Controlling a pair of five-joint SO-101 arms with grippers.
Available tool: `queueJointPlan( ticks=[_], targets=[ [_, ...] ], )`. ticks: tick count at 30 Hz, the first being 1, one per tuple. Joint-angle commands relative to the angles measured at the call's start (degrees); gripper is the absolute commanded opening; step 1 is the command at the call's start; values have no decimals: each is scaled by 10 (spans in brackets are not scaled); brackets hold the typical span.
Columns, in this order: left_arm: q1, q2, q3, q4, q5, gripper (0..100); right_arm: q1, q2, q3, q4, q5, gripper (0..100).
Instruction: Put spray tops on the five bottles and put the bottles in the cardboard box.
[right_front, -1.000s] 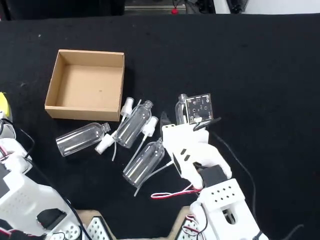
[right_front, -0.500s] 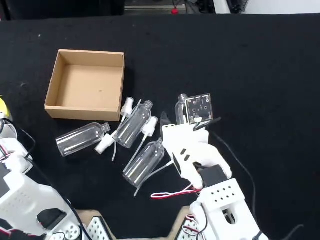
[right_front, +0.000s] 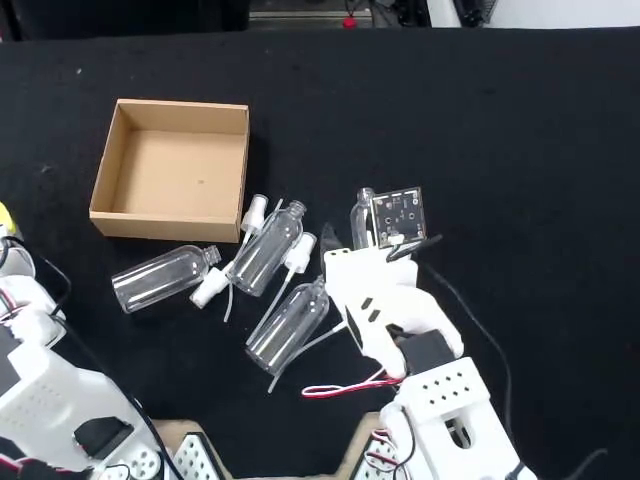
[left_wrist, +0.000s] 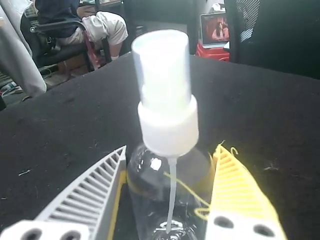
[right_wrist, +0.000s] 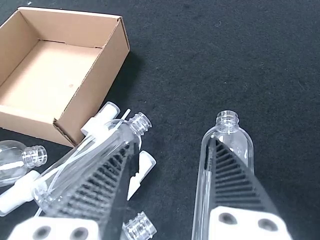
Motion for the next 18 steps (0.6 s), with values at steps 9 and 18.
queueJointPlan(
  ticks=[9,18],
  targets=[
    [7,-76,-3,7,18,225,7,-5,-4,-16,-5,212],
    [82,-340,-3,273,82,224,13,-7,-5,-17,-5,212]
  ],
)
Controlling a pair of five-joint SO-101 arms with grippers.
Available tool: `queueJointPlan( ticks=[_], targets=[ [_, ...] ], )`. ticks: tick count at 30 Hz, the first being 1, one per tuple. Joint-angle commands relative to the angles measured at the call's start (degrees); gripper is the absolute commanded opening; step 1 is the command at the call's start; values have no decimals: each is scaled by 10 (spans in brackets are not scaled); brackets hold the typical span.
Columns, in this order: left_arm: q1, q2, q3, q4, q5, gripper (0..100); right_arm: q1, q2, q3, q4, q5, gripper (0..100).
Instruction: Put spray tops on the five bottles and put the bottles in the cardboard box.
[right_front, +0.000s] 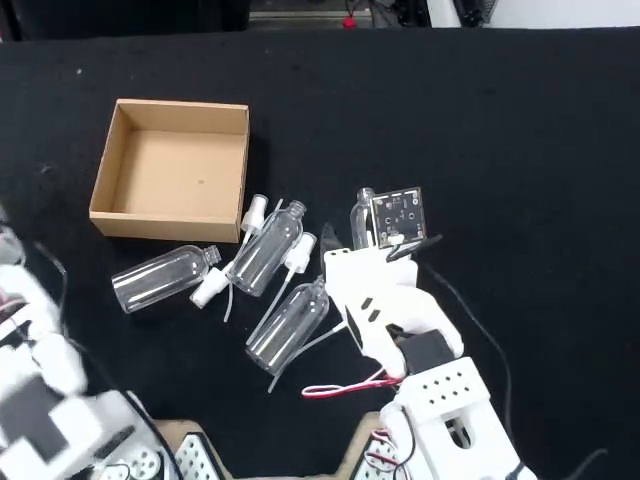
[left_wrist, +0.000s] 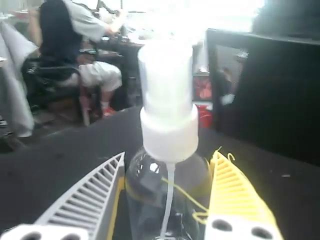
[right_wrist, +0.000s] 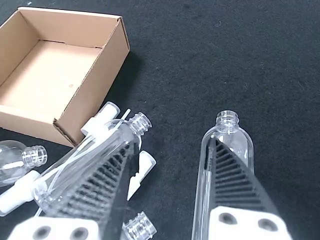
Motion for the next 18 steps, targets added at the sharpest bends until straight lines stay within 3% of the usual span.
queueJointPlan(
  ticks=[1,4,7,13,18],
  targets=[
    [75,-148,-67,246,25,224,20,-7,-5,-17,-5,212],
    [127,-204,-133,392,33,223,49,-8,-9,-18,-5,212],
    [182,-222,-175,450,33,221,69,-8,-15,-18,-5,212],
    [290,-220,-182,419,33,221,69,-5,-14,-18,-5,212],
    [348,-157,-194,334,33,220,69,-5,-14,-18,-5,212]
  ],
)
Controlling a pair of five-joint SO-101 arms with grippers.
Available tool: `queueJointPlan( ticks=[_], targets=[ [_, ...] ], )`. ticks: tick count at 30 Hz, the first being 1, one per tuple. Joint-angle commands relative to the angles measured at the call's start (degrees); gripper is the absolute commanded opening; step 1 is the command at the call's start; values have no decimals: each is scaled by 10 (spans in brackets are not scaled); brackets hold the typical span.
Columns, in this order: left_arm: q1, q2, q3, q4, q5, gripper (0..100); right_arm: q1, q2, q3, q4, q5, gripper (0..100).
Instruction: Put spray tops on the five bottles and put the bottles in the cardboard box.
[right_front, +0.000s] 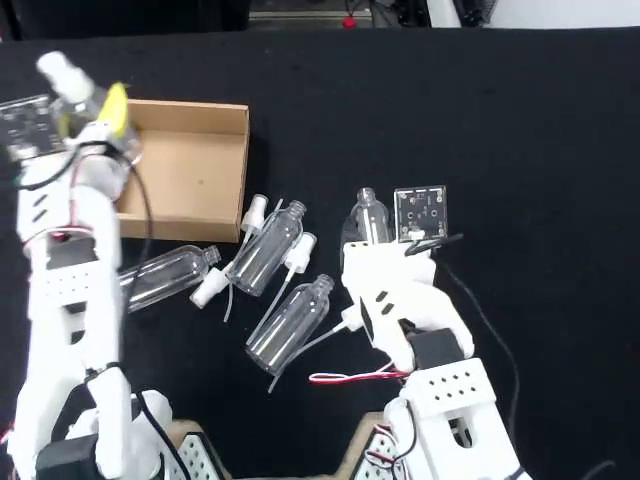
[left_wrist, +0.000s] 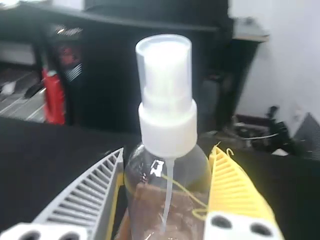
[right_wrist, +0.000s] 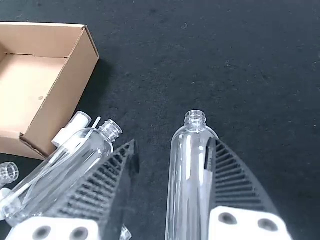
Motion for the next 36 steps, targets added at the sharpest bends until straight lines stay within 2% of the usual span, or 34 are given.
queueJointPlan(
  ticks=[1,10,16,36],
  targets=[
    [47,61,-57,-96,5,220,10,-5,-14,-18,-5,212],
    [33,289,-160,-220,-4,220,10,-7,-14,-18,-5,212],
    [-4,343,-165,-226,-99,220,10,-7,-15,-18,-5,212],
    [16,498,-289,-227,-103,224,10,-8,-17,-18,-5,212]
  ],
)
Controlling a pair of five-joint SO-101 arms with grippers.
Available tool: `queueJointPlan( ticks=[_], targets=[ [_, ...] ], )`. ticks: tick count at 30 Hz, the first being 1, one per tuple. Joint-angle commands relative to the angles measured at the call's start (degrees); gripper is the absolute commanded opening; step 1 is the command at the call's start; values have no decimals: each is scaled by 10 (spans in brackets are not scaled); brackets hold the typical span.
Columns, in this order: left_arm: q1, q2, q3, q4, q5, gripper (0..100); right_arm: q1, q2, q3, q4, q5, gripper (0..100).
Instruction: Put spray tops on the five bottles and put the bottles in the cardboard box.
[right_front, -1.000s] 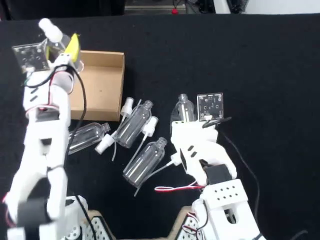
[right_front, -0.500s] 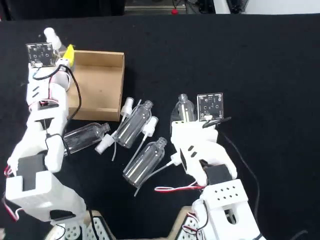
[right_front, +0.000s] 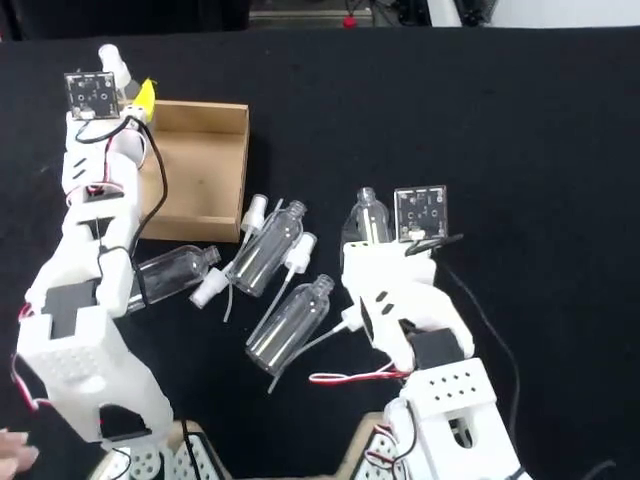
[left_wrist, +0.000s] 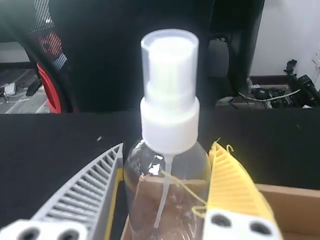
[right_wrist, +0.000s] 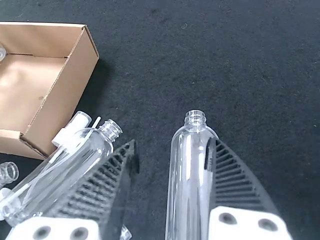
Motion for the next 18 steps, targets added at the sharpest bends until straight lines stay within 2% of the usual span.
queueJointPlan(
  ticks=[1,5,12,18],
  targets=[
    [7,26,-58,-18,-4,224,10,-8,-18,-18,-5,212],
    [13,69,-101,-20,1,223,10,-8,-18,-18,-5,212],
    [13,167,-133,-185,1,222,9,-8,-18,-17,-5,212],
    [11,194,-132,-216,2,221,9,-8,-18,-15,-5,212]
  ],
)
